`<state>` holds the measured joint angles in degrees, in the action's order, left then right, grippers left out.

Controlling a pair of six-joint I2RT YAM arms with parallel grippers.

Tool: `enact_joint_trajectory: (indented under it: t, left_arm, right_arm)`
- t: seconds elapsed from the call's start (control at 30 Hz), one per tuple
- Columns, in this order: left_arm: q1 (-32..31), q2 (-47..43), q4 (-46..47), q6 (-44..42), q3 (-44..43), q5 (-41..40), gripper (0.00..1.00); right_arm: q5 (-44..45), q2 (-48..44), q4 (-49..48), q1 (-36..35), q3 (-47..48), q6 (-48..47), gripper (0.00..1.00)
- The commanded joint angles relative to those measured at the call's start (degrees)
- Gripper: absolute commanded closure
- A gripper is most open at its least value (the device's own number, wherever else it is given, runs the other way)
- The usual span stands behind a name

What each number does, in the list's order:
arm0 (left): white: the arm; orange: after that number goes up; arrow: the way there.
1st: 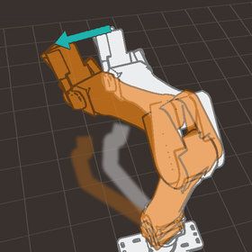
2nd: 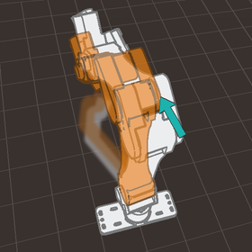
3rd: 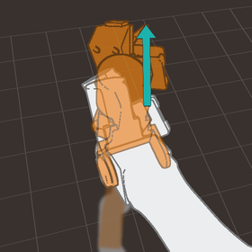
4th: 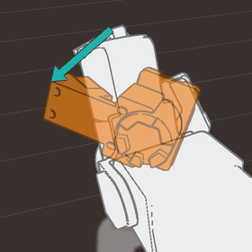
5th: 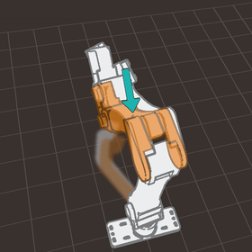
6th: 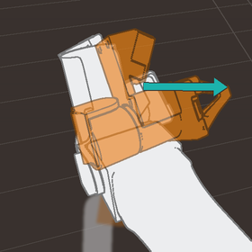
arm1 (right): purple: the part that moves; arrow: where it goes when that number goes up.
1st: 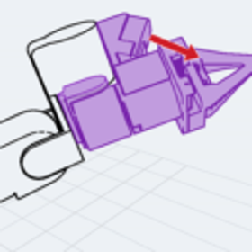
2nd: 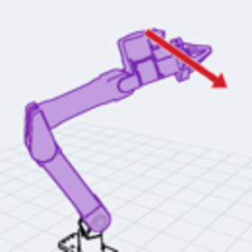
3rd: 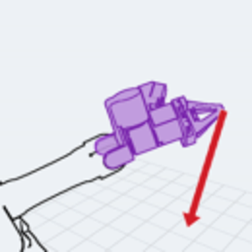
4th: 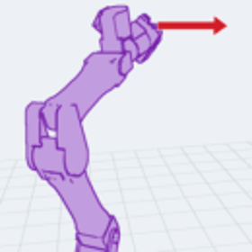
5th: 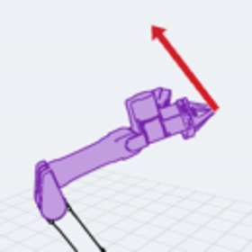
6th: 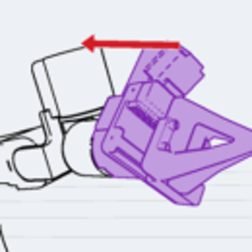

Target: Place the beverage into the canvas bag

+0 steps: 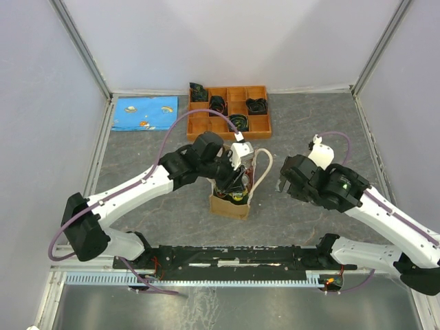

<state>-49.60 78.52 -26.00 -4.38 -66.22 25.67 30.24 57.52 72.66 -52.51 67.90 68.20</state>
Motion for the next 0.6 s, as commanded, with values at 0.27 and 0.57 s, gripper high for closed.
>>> enact_joint_trajectory:
  t: [0.27, 0.57]
  left_arm:
    - [-3.12, 1.34, 9.09, -2.80, 5.21, -0.08, 0.97]
    - [-4.96, -0.30, 12.37, -4.38, 10.91, -5.98, 0.97]
  right_arm:
    - [2.76, -2.30, 2.99, -0.32, 0.67, 2.20, 0.03]
    - [2.50, -2.70, 3.39, -0.39, 0.15, 2.66, 0.03]
